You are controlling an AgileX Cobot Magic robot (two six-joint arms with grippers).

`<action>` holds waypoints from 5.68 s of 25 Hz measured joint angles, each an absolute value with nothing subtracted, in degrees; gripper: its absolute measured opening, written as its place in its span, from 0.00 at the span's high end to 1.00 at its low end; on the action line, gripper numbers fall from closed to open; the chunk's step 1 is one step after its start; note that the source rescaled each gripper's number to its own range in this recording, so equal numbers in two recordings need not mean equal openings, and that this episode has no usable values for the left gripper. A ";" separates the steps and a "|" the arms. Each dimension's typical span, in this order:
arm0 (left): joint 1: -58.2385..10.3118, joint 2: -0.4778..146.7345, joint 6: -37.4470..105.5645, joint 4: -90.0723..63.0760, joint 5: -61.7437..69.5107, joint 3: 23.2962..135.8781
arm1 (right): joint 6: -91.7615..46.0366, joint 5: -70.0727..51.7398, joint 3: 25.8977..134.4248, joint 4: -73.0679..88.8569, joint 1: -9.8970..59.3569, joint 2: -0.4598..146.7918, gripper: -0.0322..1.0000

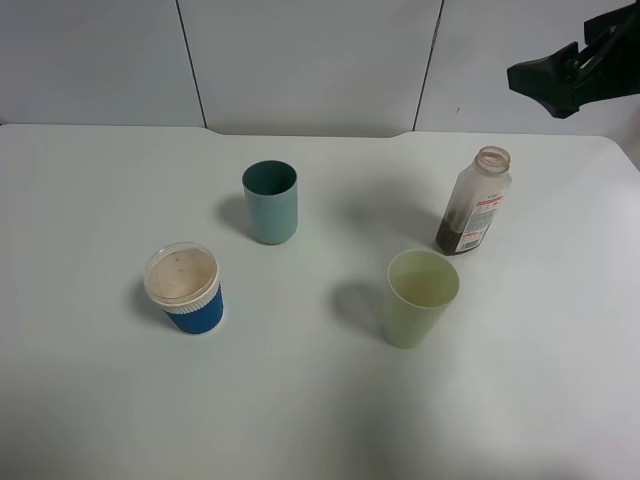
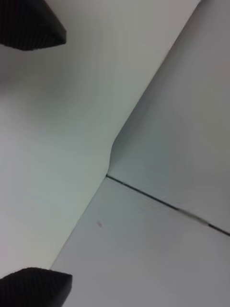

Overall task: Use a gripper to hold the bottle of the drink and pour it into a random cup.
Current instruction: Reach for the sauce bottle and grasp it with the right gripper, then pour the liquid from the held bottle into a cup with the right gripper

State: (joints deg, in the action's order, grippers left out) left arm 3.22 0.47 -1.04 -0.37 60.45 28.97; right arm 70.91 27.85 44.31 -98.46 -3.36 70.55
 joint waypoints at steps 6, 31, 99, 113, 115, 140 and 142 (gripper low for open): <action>3.22 0.47 -1.04 -0.37 60.45 28.97 | 70.96 33.20 44.31 -99.46 -6.46 70.55 0.15; 3.22 0.47 -1.04 -0.37 60.45 28.97 | 71.74 44.61 44.31 -99.57 -21.99 79.26 0.15; 3.22 0.47 -1.04 -0.37 60.45 28.97 | 42.74 54.76 59.89 -99.63 -10.67 118.42 0.15; 3.22 0.47 -1.04 -0.37 60.45 28.97 | 42.98 55.39 59.89 -98.82 -4.57 118.42 0.15; 3.22 0.47 -1.04 -0.37 60.45 28.97 | 43.79 55.57 59.89 -98.82 -4.19 118.42 0.15; 3.22 0.47 -1.04 -0.37 60.45 28.97 | 59.28 60.42 59.89 -99.55 -2.38 118.42 0.15; 3.22 0.47 -1.04 -0.37 60.45 28.97 | 59.33 60.84 59.89 -99.59 -1.58 118.42 0.17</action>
State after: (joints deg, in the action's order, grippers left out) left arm 3.22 0.47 -1.04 -0.37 60.45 28.97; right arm 59.33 60.84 59.89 -99.59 -1.58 118.42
